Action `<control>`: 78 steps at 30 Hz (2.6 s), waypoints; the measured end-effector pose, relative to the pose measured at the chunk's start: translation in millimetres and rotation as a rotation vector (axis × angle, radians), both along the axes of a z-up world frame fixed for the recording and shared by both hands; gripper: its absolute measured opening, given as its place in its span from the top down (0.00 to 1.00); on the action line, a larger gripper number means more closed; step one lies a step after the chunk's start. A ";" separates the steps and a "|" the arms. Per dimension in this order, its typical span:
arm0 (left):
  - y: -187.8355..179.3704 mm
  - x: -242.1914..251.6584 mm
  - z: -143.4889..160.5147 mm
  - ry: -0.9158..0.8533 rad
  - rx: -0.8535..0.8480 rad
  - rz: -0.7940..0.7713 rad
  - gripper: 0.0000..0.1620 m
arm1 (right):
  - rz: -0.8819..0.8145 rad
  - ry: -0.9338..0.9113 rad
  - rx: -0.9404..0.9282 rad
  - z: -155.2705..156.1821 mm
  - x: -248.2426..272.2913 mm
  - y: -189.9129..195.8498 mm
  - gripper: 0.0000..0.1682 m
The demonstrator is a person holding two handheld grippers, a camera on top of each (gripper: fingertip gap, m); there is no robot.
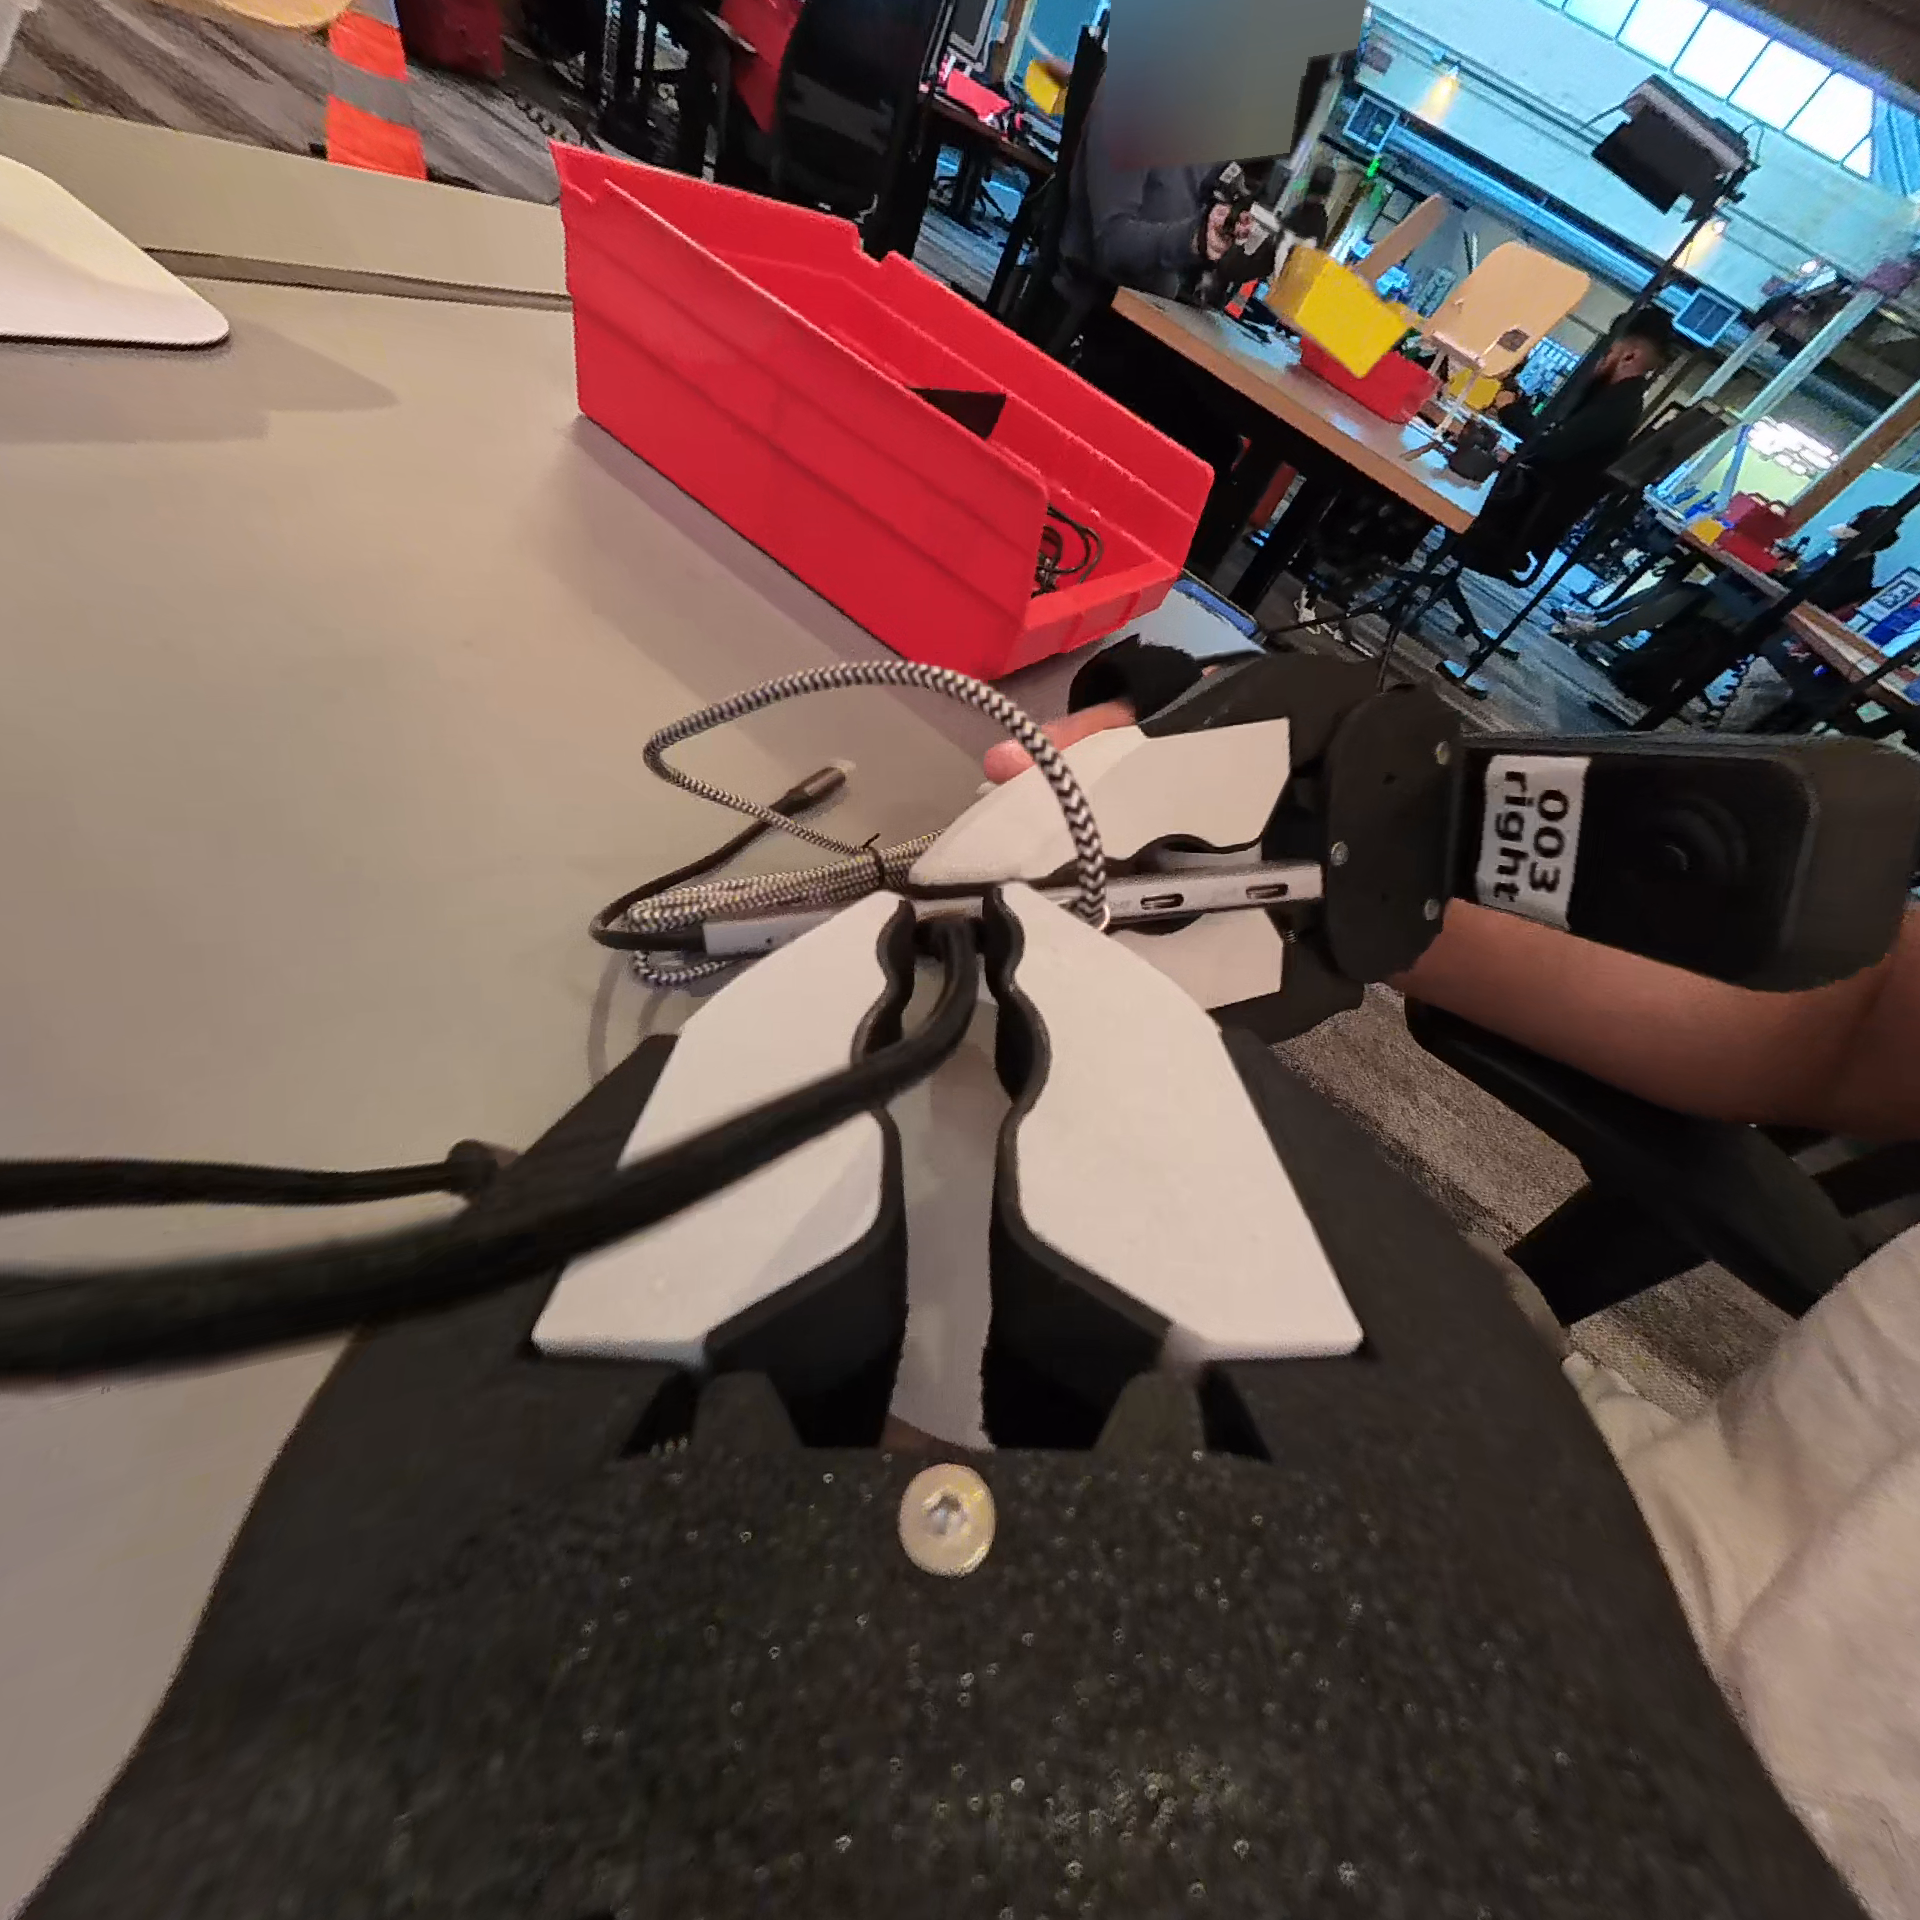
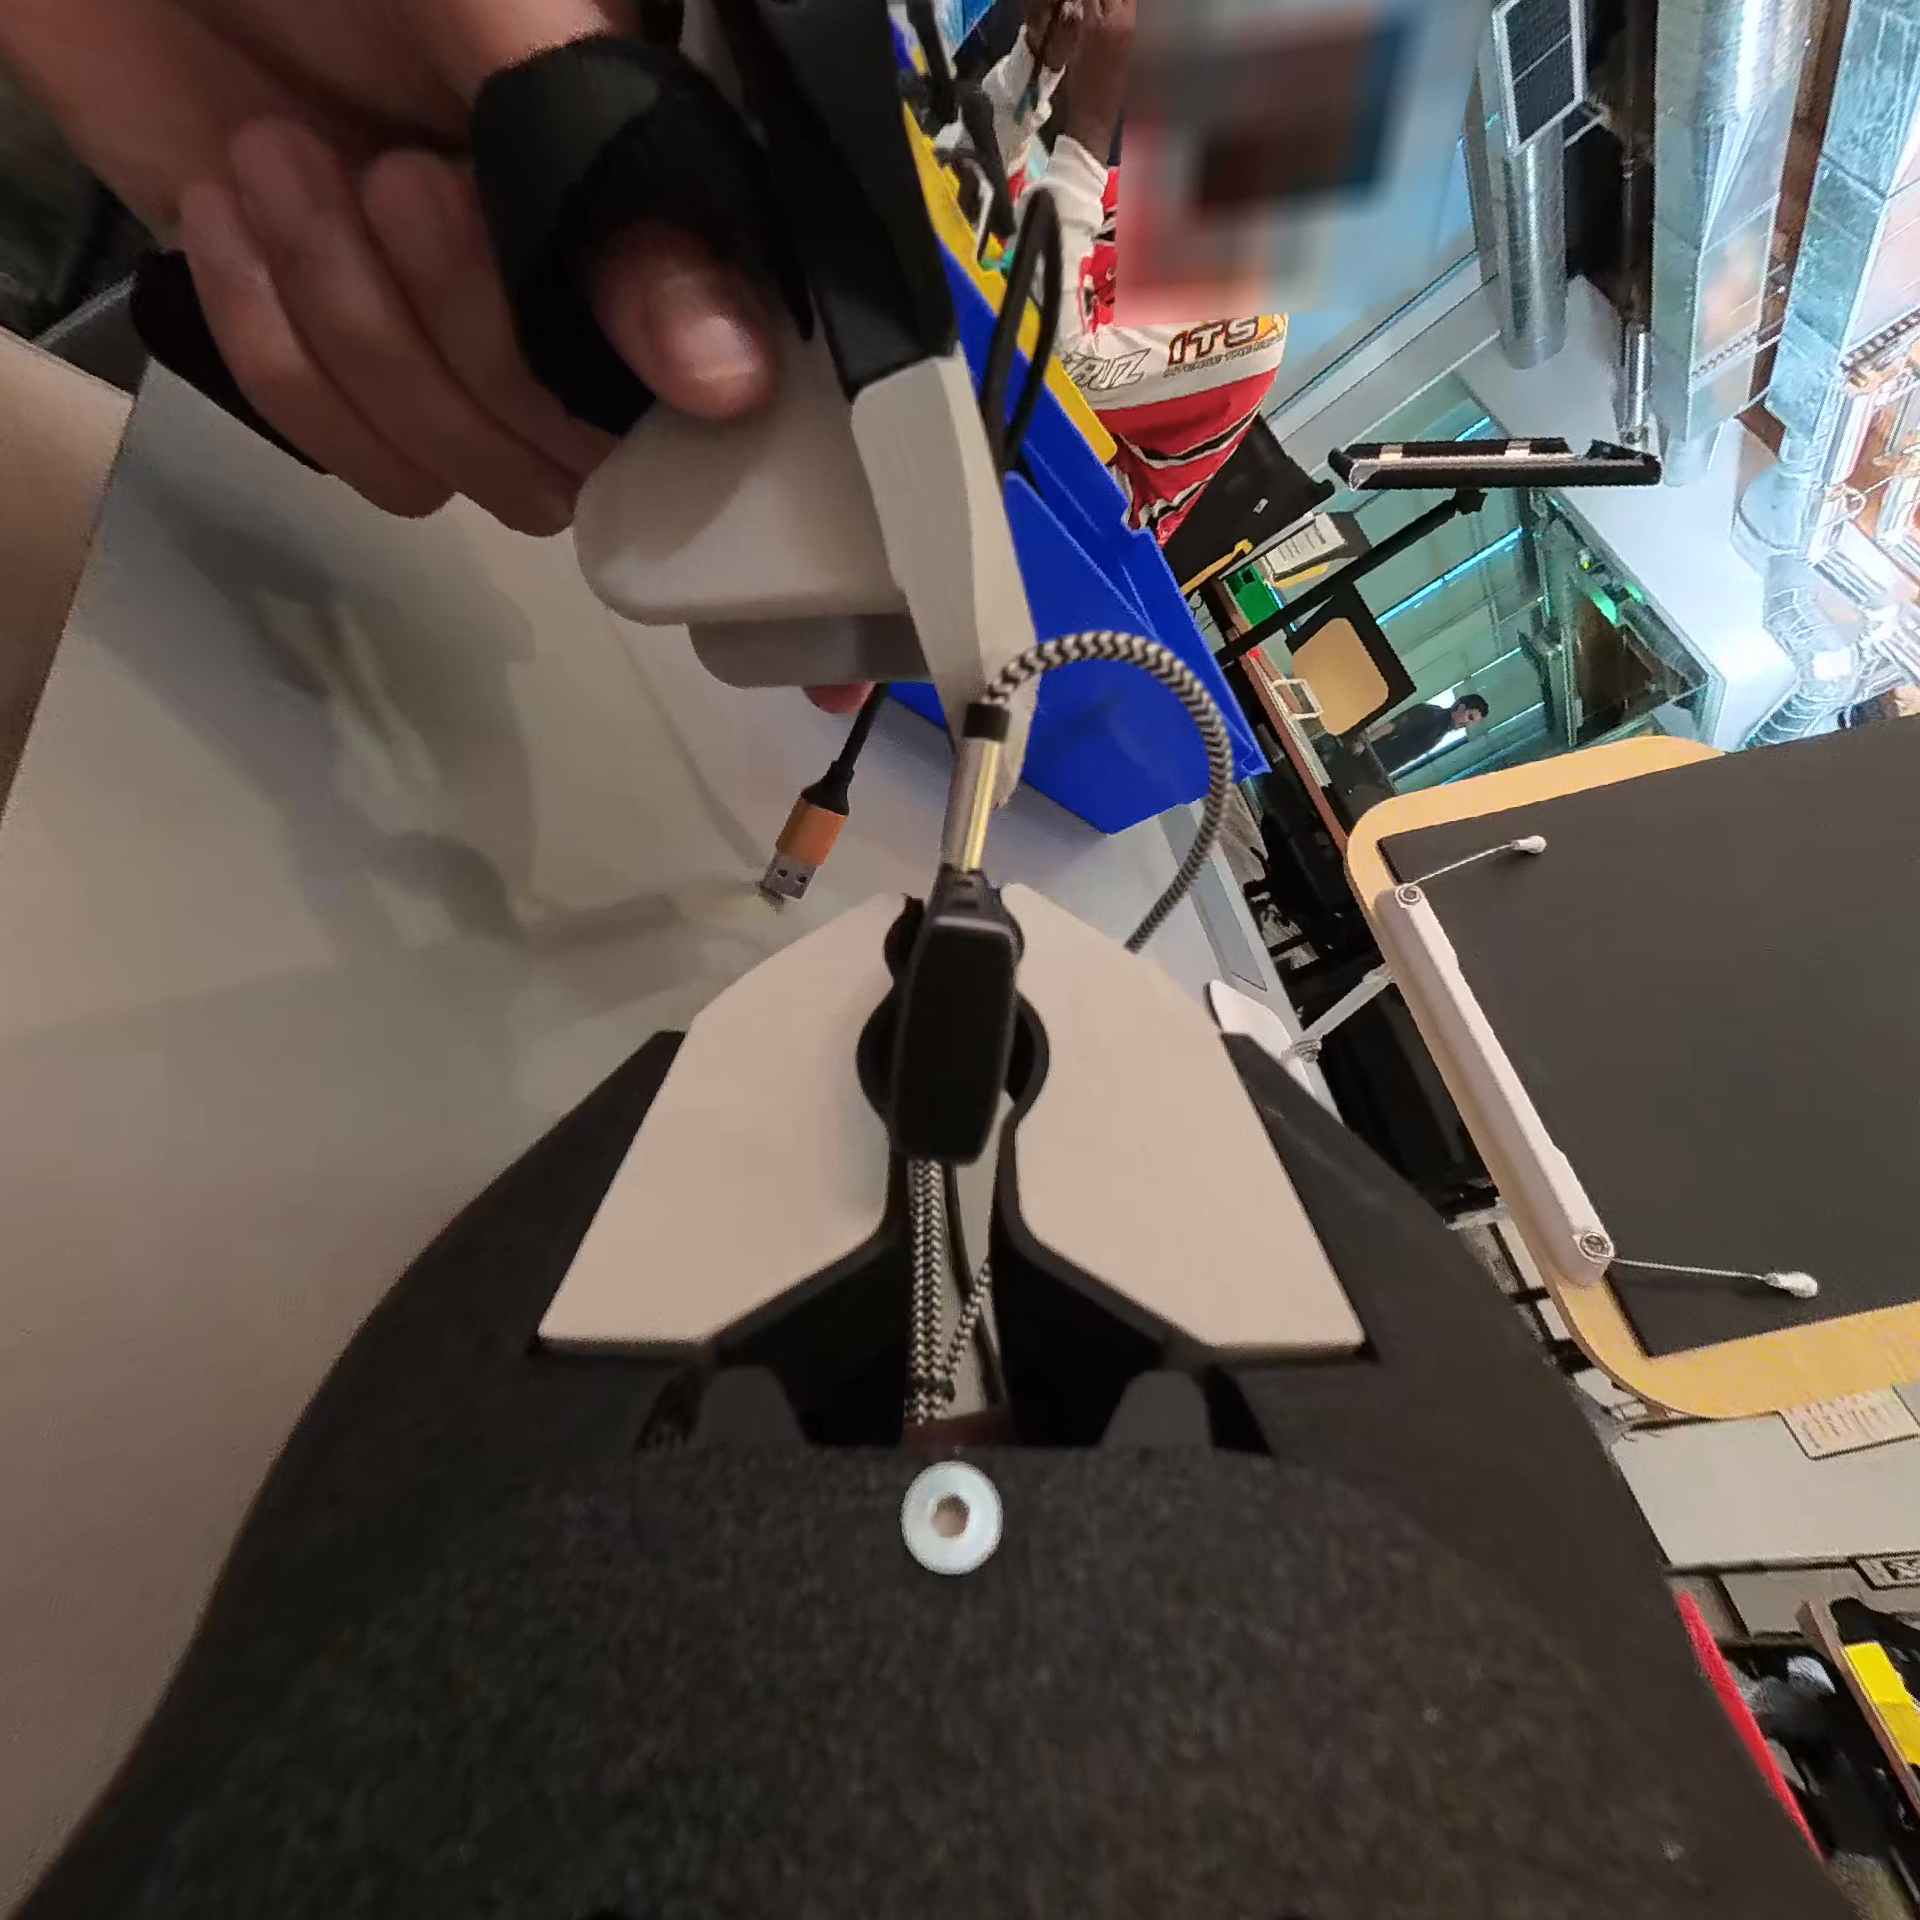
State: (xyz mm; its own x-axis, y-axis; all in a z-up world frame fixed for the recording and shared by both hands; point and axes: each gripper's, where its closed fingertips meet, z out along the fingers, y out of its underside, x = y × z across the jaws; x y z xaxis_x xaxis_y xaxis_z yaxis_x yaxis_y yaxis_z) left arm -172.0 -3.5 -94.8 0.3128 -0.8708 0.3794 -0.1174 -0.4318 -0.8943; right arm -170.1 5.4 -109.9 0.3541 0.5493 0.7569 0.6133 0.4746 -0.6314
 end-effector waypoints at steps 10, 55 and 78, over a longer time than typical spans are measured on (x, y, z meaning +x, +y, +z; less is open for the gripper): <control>-9.9 -2.9 -2.9 0.083 0.093 -0.078 0.93 | -0.003 -0.101 0.119 3.5 2.9 -4.7 0.93; -1.5 -103.9 -76.9 0.953 0.064 -0.049 0.69 | -0.241 -0.165 0.096 -0.3 46.4 18.7 0.94; -29.9 -1.3 2.6 0.154 0.027 -0.141 0.93 | -0.103 -0.136 0.134 7.2 -9.3 -7.2 0.94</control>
State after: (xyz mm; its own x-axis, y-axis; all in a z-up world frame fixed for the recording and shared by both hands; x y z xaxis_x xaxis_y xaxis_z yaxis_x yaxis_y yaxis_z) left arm -173.3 -33.4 -92.2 0.2392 -0.9194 0.3122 -0.3113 -0.3772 -0.8722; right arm -179.4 -1.8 -102.7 0.2931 0.4067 0.8652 0.7382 0.4789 -0.4752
